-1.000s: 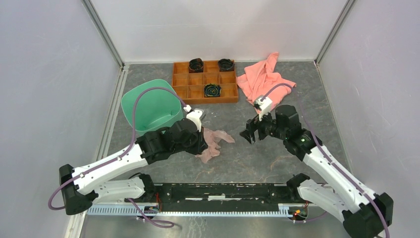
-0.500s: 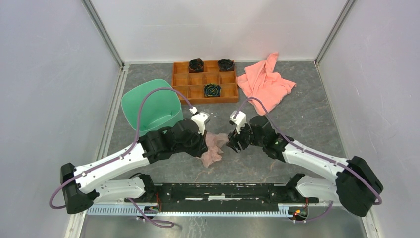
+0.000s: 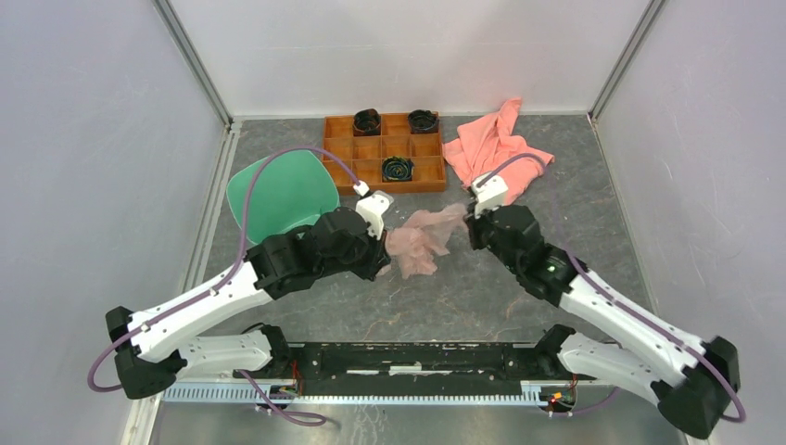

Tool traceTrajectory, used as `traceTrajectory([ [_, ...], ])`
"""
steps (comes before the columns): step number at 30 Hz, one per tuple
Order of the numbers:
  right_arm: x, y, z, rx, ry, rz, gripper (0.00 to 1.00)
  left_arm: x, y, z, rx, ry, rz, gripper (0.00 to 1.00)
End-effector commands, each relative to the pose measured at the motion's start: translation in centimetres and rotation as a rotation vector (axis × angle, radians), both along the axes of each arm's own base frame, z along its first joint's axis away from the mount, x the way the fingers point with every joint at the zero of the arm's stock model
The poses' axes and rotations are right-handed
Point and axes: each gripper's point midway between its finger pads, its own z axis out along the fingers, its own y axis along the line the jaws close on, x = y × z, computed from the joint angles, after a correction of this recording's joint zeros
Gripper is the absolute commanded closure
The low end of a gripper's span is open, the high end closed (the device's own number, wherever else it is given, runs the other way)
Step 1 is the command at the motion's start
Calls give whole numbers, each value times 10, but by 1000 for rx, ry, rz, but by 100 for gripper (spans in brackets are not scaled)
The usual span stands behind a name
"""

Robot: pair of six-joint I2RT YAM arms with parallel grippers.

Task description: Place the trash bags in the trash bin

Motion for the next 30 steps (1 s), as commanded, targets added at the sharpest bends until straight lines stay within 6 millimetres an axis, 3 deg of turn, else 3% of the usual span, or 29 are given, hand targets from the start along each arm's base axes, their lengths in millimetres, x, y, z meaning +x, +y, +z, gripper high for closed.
traceTrajectory([
  [1,3,-68,47,-95,-74,-290,100,30,14,43,41,-194,61,90],
  [6,-11,-61,80,13,-132,-202,100,46,22,52,112,-216,130,85],
  [9,-13,-69,79,24,-140,-237,100,41,13,41,95,-162,110,79],
  [11,-14,-62,73,44,-122,-211,100,32,2,32,56,-107,75,70],
  [15,-25,-15,43,127,-38,1,99,0,-31,13,-110,57,-43,27],
  [16,-25,-15,33,108,-17,4,99,-8,-36,9,-142,94,-63,21],
  [19,-26,-36,-7,45,42,-107,100,-14,-31,-5,-188,144,-11,15],
  [23,-47,-38,-53,72,154,-95,100,-23,-32,-10,-327,189,22,7],
  [25,-54,-49,-72,92,189,-158,99,-24,-36,-17,-370,220,42,4],
  [30,-56,-70,-77,174,171,-290,100,-24,-65,-37,-447,321,33,0],
])
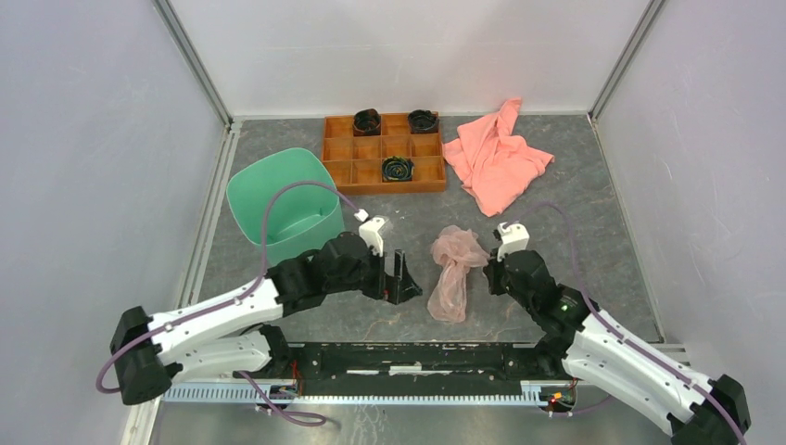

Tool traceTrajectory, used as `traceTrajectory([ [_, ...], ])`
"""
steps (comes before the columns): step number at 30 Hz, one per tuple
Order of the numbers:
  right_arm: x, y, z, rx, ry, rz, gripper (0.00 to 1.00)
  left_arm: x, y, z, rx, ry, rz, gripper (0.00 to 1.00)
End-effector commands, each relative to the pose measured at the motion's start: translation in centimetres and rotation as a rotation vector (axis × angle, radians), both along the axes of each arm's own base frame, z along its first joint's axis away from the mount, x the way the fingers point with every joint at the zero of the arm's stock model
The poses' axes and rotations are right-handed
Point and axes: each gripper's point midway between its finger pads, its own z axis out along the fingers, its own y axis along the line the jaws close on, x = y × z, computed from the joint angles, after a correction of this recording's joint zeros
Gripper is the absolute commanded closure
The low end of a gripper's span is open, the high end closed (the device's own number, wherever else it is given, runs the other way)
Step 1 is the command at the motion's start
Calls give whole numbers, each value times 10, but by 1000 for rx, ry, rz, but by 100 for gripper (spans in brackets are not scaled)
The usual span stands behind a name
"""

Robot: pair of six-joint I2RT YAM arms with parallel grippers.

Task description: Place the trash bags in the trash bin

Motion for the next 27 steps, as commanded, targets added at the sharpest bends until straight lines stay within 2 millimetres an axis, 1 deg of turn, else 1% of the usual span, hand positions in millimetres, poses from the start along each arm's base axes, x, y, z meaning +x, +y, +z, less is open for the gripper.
traceTrajectory([
  [1,12,-10,25,124,-80,-159,99,1,-50,12,-226,94,-31,0],
  [3,16,-21,36,110,-114,-212,100,1,-66,9,-255,109,-78,0],
  [5,18,-30,39,97,-137,-257,100,5,-77,-8,-231,139,-79,0],
  [7,16,-31,28,118,-131,-272,100,6,-85,-30,-214,190,-75,3],
  [9,13,-29,14,134,-120,-258,100,6,-93,-45,-237,231,-69,10],
  [10,12,-30,9,133,-117,-261,99,6,-95,-52,-249,247,-61,15],
  [11,11,-32,7,133,-119,-267,100,7,-96,-57,-256,258,-49,23],
  [13,11,-36,11,126,-136,-276,100,8,-95,-70,-248,278,-27,43],
  [14,11,-38,13,122,-147,-276,100,7,-95,-75,-243,286,-24,48],
  [16,11,-39,16,123,-165,-266,100,6,-93,-84,-231,296,-21,54],
  [18,10,-39,17,128,-172,-263,100,7,-91,-93,-210,298,-9,63],
  [20,10,-39,18,139,-178,-262,100,9,-89,-99,-189,297,3,64],
  [25,10,-36,21,159,-196,-249,100,23,-92,-104,-149,223,48,52],
  [27,10,-35,21,158,-195,-239,99,32,-89,-108,-97,176,85,51],
])
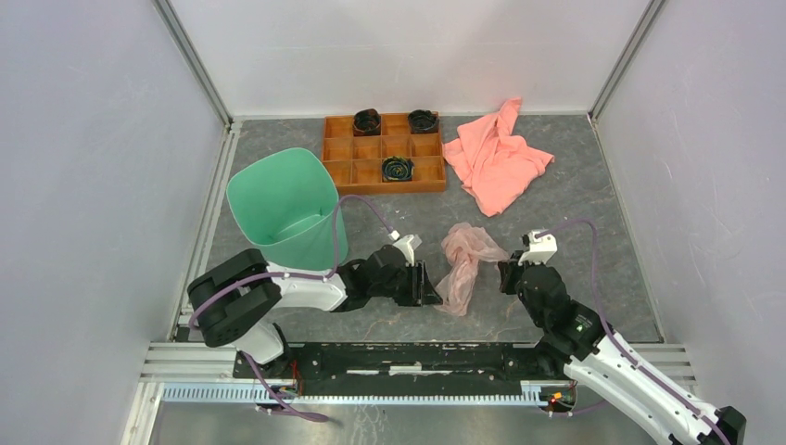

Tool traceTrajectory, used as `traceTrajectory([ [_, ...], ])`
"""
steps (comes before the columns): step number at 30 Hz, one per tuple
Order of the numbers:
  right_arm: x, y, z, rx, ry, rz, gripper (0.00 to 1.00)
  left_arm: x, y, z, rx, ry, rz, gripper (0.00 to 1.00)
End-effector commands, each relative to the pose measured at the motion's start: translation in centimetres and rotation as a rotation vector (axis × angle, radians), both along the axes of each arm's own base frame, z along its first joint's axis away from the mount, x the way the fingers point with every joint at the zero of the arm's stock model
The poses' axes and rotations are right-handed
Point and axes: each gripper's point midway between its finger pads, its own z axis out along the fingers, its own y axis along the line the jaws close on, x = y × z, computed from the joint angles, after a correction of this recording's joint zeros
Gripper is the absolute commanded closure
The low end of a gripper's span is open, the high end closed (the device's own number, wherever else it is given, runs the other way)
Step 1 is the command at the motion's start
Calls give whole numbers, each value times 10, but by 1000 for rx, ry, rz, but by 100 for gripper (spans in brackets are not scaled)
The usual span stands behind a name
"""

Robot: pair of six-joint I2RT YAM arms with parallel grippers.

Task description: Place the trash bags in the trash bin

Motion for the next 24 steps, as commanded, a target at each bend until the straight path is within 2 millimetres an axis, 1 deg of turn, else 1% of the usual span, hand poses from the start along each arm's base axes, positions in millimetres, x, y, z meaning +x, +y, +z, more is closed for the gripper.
traceTrajectory([
  [1,6,3,9,13,-42,0,100,28,-6,7,47,-132,90,49],
  [3,6,4,9,6,-34,6,99,34,-3,5,94,-178,126,41],
  [5,6,6,10,8,-34,18,100,38,-2,4,114,-201,149,35],
  [6,6,7,9,9,-32,20,100,38,-4,3,111,-203,150,34],
  [9,6,9,12,20,-37,27,100,40,-9,-1,113,-207,139,34],
  [11,6,10,12,22,-36,30,100,42,-10,-5,135,-211,143,37],
  [14,5,10,13,23,-37,32,100,48,-15,-4,140,-225,149,47],
  [16,5,9,13,22,-36,33,99,52,-18,-2,149,-240,147,60],
  [17,5,9,13,23,-35,31,99,56,-19,0,166,-253,156,69],
  [18,4,7,13,19,-35,27,100,60,-15,1,201,-264,167,79],
  [20,4,3,15,8,-33,8,100,68,1,5,286,-302,208,94],
  [21,5,-1,15,-4,-29,-11,100,72,13,10,330,-325,236,97],
  [22,5,-5,17,-13,-28,-27,100,76,27,15,379,-352,264,98],
  [24,6,-9,20,-36,-23,-47,99,85,55,35,479,-420,315,98],
])
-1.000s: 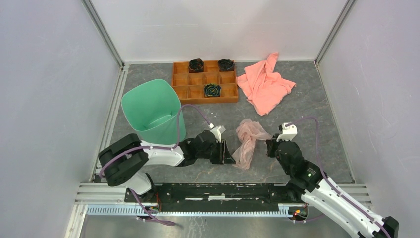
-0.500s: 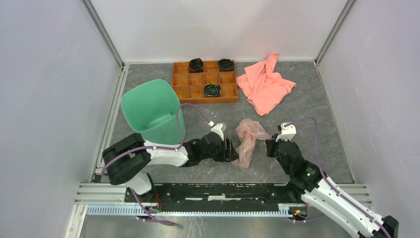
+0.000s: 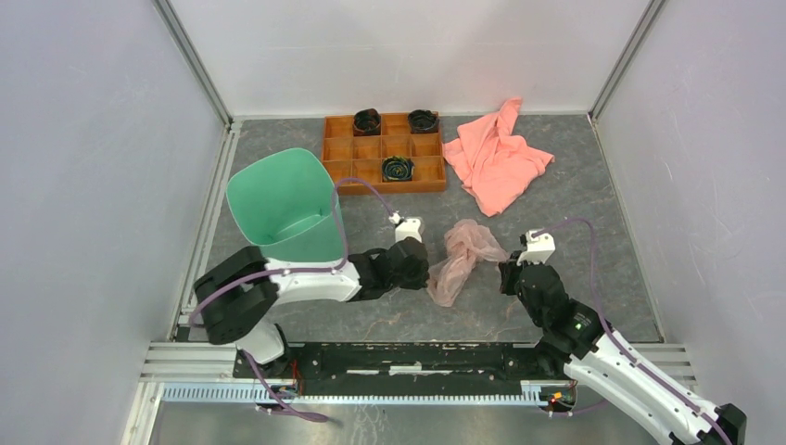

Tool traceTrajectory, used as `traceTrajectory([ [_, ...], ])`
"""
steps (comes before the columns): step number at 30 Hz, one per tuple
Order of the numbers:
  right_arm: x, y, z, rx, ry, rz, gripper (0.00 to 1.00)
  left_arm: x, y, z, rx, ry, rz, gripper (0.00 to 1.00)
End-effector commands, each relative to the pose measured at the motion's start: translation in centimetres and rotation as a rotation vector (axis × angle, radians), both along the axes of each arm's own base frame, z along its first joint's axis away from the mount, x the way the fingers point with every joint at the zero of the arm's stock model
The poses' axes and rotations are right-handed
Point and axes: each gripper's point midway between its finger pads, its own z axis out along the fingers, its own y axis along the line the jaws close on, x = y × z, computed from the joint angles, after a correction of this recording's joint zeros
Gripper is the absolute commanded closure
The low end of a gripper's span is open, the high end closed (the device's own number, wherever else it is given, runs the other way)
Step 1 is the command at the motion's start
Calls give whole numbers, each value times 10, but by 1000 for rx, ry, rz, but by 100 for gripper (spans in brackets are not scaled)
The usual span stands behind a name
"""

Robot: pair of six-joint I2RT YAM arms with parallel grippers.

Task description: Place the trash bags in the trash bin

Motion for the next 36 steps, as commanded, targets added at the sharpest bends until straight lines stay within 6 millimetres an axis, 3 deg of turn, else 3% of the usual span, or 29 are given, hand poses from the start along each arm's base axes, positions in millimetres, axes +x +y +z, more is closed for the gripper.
traceTrajectory([
  [1,8,-10,27,-28,-38,-63,100,29,66,52,252,-208,138,98],
  [3,14,-10,40,-62,-51,-62,100,42,94,84,360,-288,197,98],
  [6,35,-9,83,-169,-106,-78,100,68,134,139,537,-393,263,98],
  [7,43,-6,104,-202,-130,-75,100,80,141,166,556,-430,283,98],
  [9,61,8,164,-264,-185,-26,100,98,143,236,524,-528,313,98],
  [10,68,19,207,-279,-229,20,100,101,139,281,463,-590,309,98],
  [13,56,50,327,-214,-412,233,99,78,124,407,136,-750,215,98],
  [14,45,56,353,-158,-473,287,100,62,117,439,3,-796,143,98],
  [16,24,56,386,-59,-588,342,100,36,114,468,-165,-851,53,98],
  [17,17,55,384,-33,-617,354,100,30,108,453,-188,-837,13,98],
  [19,20,54,347,-26,-621,335,100,30,102,402,-175,-764,-1,98],
  [21,38,52,242,-60,-418,251,100,37,98,305,-65,-566,51,98],
  [22,40,54,178,-81,-275,238,100,36,96,253,19,-461,49,98],
  [23,35,57,127,-96,-162,254,100,31,98,210,84,-372,45,98],
  [24,26,58,82,-101,-56,271,100,27,102,183,127,-314,48,98],
  [25,18,59,57,-90,4,280,100,23,107,167,148,-285,55,98],
  [26,14,57,47,-72,26,272,100,23,109,165,148,-287,62,98],
  [27,15,58,55,-53,-2,271,100,25,110,173,132,-312,66,98],
  [28,19,60,78,-35,-65,274,100,28,110,191,111,-355,67,98],
  [29,26,61,113,-29,-148,275,100,33,108,212,93,-403,62,98],
  [30,33,61,146,-52,-212,274,100,40,102,253,46,-473,55,98],
  [32,45,60,231,-108,-325,268,100,47,91,332,-4,-602,6,98],
  [33,48,60,283,-112,-390,267,100,47,88,378,-39,-669,-21,98],
  [34,44,59,333,-100,-458,279,100,41,86,420,-75,-731,-61,98],
  [36,24,52,411,-35,-614,312,99,23,86,496,-218,-846,-115,98],
])
